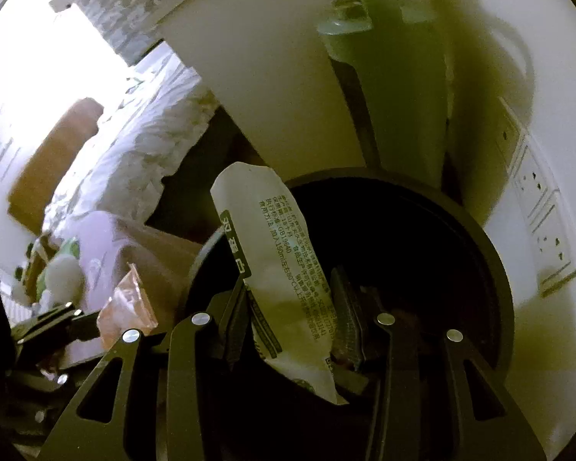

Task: Collect trash
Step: 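Carry the wrapper and packet to the black bin and open both tools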

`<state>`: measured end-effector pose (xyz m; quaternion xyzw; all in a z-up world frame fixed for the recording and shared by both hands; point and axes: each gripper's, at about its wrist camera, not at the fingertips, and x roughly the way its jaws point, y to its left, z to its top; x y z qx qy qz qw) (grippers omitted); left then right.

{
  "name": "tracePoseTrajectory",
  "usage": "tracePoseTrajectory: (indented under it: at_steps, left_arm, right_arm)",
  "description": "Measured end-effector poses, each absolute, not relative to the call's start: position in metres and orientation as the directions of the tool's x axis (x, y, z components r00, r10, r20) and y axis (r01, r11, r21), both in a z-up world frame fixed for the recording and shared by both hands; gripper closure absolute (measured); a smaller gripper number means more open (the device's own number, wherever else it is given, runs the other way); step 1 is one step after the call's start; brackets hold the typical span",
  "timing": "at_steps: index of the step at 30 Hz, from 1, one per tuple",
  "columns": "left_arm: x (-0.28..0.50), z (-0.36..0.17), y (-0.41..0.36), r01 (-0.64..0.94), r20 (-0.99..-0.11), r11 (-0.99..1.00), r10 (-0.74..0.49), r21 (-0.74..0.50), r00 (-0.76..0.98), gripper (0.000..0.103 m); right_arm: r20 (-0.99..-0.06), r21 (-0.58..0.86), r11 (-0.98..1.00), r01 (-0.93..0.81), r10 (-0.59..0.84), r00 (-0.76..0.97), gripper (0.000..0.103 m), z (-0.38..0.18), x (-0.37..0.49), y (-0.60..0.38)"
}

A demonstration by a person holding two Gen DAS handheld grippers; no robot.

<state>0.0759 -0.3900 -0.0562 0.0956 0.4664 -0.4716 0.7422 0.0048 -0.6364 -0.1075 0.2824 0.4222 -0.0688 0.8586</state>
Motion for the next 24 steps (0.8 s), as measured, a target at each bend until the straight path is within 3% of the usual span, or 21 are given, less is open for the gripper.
tracePoseTrajectory:
  at_steps: [8, 11, 13, 14, 24]
  left_arm:
    - [0.074, -0.063, -0.408, 0.804, -0.798, 0.522, -0.593, -0.283, 0.104, 0.049]
    - [0.07, -0.062, -0.411, 0.812, -0.806, 0.524, -0.58, -0.257, 0.119, 0.035]
    - [0.067, -0.06, -0.411, 0.816, -0.804, 0.533, -0.575, -0.226, 0.153, 0.018]
    - [0.065, -0.059, -0.41, 0.817, -0.8, 0.533, -0.579, -0.221, 0.161, 0.017]
    - [0.063, -0.046, -0.389, 0.808, -0.78, 0.544, -0.598, -0.225, 0.185, 0.017]
  right_arm:
    - [-0.772, 0.44, 0.814, 0.38, 0.127, 0.623, 0.061, -0.122, 0.001, -0.647]
    - [-0.786, 0.436, 0.807, 0.398, 0.125, 0.606, 0.059, -0.123, 0.001, -0.648]
    - [-0.785, 0.445, 0.799, 0.404, 0.132, 0.605, 0.05, -0.123, -0.001, -0.65]
    - [-0.78, 0.45, 0.795, 0.406, 0.13, 0.612, 0.042, -0.123, -0.002, -0.652]
    - [-0.756, 0.464, 0.804, 0.373, 0.139, 0.639, 0.042, -0.106, -0.007, -0.638]
